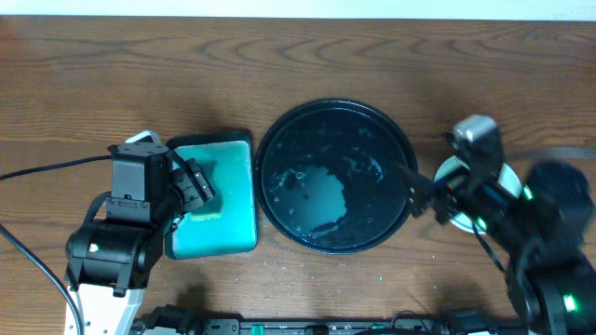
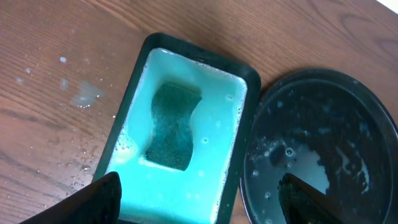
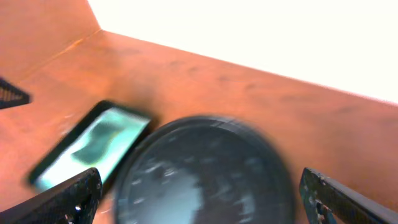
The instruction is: Clean dirty plates on tray and stack at the side
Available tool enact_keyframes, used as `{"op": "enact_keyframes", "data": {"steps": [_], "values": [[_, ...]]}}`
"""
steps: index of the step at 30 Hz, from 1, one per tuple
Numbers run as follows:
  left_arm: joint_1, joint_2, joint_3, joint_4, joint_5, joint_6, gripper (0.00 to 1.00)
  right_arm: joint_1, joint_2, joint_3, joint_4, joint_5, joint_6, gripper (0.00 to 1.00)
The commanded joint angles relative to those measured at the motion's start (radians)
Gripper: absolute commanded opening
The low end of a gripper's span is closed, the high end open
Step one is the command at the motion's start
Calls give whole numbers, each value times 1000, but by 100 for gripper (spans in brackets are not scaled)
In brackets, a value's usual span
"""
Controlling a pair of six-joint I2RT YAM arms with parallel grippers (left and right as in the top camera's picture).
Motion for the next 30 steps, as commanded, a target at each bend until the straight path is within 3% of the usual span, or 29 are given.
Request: {"op": "enact_keyframes", "data": {"steps": [1,8,16,22,30], "values": [[3,0,26,-3,-5,-8,81,-12,-161,-116,3,195,-69,99],[3,0,26,-3,-5,-8,81,-13,-518,-480,33,199,-68,99],[3,0,26,-3,-5,-8,81,-19,-755,-834,270,198,26,99],[3,0,26,-3,-5,-8,81,-26,-765,-1005,599,192,96,99],[3,0,26,-3,-5,-8,81,-26,-765,-1011,596,192,96,99]]}}
